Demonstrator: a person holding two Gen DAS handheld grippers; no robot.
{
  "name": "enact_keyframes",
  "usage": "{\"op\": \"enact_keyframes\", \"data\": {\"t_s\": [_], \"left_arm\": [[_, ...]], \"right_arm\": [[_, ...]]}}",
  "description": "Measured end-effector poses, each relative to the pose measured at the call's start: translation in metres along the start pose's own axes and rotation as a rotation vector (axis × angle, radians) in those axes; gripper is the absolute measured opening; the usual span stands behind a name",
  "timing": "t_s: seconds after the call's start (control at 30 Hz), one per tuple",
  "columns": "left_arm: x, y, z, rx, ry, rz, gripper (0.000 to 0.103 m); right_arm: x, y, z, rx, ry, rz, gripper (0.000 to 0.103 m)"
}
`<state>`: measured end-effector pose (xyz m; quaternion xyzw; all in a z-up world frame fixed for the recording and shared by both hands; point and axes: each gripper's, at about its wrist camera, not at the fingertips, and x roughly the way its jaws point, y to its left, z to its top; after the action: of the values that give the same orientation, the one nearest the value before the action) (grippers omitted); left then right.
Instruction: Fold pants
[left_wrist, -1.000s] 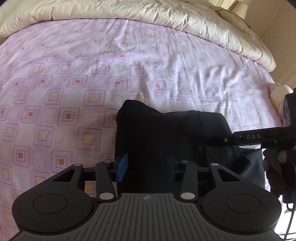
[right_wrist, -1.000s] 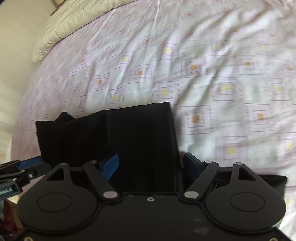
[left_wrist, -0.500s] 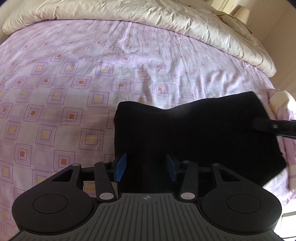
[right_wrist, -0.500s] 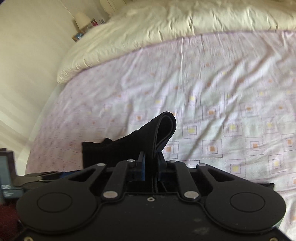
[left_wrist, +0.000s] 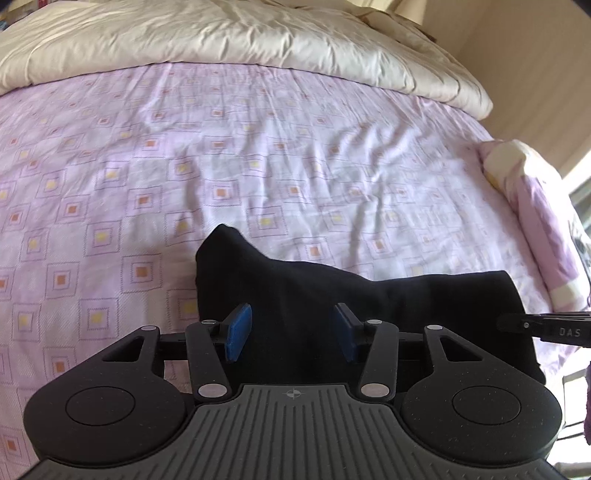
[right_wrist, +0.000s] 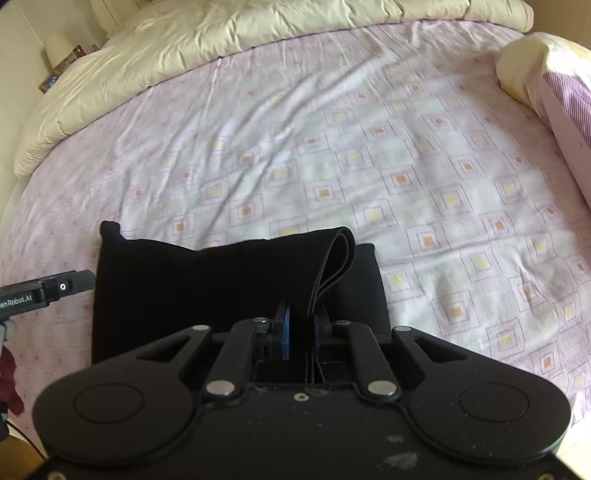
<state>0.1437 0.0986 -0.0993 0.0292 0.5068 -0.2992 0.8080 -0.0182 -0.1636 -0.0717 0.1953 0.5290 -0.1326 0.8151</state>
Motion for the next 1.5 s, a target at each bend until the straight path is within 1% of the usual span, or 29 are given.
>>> {"op": "enact_keyframes", "data": {"t_s": [0.07,0.13,0.23,0.3,0.4,0.47,0.53,0.6,0.63,0.67,0.73,0.77,0.8,0.87,0.9,1.0,1.1,1.23,1.3,1.37,1.43,1.5], "left_arm": [[0.004,-0.004,0.003,0.012,0.0,0.002,0.047],[0.008,-0.007,0.006,0.024,-0.001,0.008,0.047],[0.02,-0.008,0.012,0.044,0.001,0.046,0.047],[0.032,-0.004,0.017,0.04,0.013,0.08,0.047],[0.05,0.008,0.024,0.002,0.044,0.13,0.047],[0.06,0.018,0.027,-0.024,0.073,0.142,0.047],[0.066,0.022,0.03,-0.029,0.089,0.14,0.047],[0.068,0.022,0.033,-0.005,0.084,0.176,0.051],[0.069,0.023,0.034,-0.004,0.084,0.198,0.057],[0.072,0.027,0.035,-0.031,0.098,0.211,0.065],[0.08,0.043,0.033,-0.153,0.137,0.191,0.069],[0.08,0.048,0.031,-0.193,0.129,0.182,0.069],[0.08,0.046,0.031,-0.186,0.13,0.188,0.069],[0.081,0.036,0.032,-0.123,0.137,0.225,0.07],[0.082,0.034,0.032,-0.111,0.136,0.234,0.07],[0.082,0.04,0.031,-0.154,0.131,0.222,0.071],[0.077,0.041,0.033,-0.158,0.128,0.214,0.07],[0.049,0.035,0.032,-0.186,0.06,0.196,0.069],[0.033,0.027,0.026,-0.167,0.034,0.182,0.069],[0.021,0.015,0.014,-0.124,0.03,0.16,0.069],[0.011,0.003,-0.004,-0.073,0.038,0.145,0.069],[0.007,-0.007,-0.025,-0.033,0.065,0.128,0.069]], "right_arm": [[-0.001,0.003,0.002,-0.011,-0.016,0.003,0.013],[-0.009,0.012,0.005,-0.051,-0.052,0.006,0.013],[-0.013,0.017,0.01,-0.102,-0.087,-0.006,0.013],[-0.003,0.012,0.013,-0.096,-0.067,-0.021,0.013],[0.02,-0.001,0.013,-0.069,-0.01,-0.051,0.013],[0.033,-0.005,0.013,-0.076,0.014,-0.065,0.013],[0.041,-0.003,0.014,-0.1,0.021,-0.078,0.013],[0.047,-0.002,0.015,-0.119,0.028,-0.088,0.013],[0.049,-0.002,0.015,-0.123,0.031,-0.091,0.014],[0.051,-0.003,0.016,-0.124,0.034,-0.092,0.014],[0.054,-0.006,0.015,-0.118,0.04,-0.091,0.015],[0.056,-0.008,0.014,-0.116,0.045,-0.091,0.017],[0.059,-0.01,0.014,-0.115,0.052,-0.092,0.018],[0.063,-0.011,0.014,-0.114,0.068,-0.092,0.02],[0.065,-0.011,0.015,-0.116,0.074,-0.093,0.02],[0.072,-0.01,0.018,-0.14,0.086,-0.095,0.021],[0.074,-0.01,0.019,-0.164,0.083,-0.088,0.022],[0.072,-0.014,0.017,-0.161,0.074,-0.074,0.021],[0.072,-0.014,0.016,-0.152,0.07,-0.076,0.021],[0.071,-0.014,0.016,-0.144,0.064,-0.076,0.021],[0.067,-0.014,0.016,-0.131,0.048,-0.075,0.021],[0.062,-0.013,0.015,-0.124,0.021,-0.077,0.02]]}}
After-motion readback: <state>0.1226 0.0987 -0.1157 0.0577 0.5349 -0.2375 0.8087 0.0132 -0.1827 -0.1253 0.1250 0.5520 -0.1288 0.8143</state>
